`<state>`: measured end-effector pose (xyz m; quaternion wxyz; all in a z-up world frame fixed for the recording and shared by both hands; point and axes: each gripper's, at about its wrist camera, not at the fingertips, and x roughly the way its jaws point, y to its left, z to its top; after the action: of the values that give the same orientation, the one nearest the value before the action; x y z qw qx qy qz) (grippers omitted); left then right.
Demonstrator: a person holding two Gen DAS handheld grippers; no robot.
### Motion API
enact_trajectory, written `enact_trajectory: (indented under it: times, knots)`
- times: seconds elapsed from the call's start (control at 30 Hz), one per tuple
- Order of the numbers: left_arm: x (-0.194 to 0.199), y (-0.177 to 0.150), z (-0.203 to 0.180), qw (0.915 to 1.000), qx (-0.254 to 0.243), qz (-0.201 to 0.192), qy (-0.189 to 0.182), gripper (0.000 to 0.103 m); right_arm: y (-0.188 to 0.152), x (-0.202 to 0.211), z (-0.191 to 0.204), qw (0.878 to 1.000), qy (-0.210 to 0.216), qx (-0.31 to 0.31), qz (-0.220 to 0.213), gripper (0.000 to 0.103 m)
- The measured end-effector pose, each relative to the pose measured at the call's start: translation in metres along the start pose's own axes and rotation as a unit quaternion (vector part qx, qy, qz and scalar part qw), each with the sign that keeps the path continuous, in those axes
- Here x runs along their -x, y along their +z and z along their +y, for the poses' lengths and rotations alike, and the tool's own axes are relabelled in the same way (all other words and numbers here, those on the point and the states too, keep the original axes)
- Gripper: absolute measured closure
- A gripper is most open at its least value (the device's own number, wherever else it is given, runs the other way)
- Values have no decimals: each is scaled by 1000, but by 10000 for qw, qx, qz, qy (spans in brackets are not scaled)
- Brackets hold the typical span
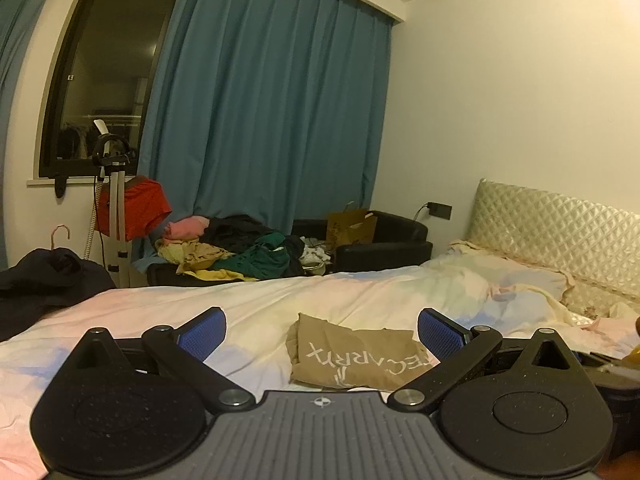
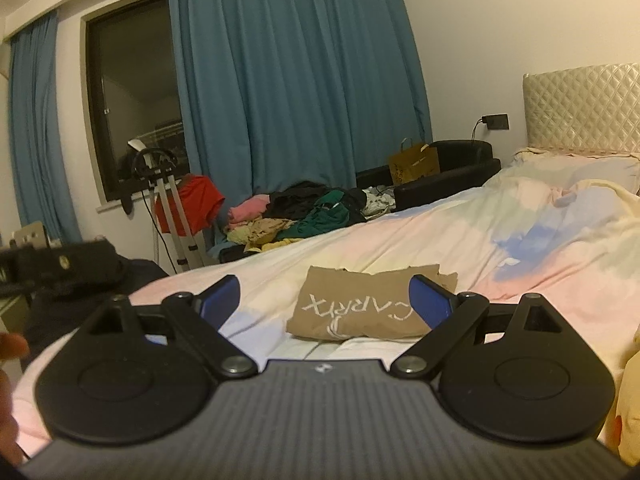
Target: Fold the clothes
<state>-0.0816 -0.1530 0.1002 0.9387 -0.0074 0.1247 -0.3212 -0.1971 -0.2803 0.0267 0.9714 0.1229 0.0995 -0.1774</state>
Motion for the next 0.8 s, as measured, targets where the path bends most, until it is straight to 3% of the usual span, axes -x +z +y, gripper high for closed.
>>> enact_trajectory:
  times: [0.6,0.8]
  knots:
    - [-40,-55,4,9980,-187,596,5,0,-35,-22,15,9985,-229,478,103,10]
    - [-44,-63,6,9974,-226,681,105,0,-33,-23,9,9990,-318,275,135,10]
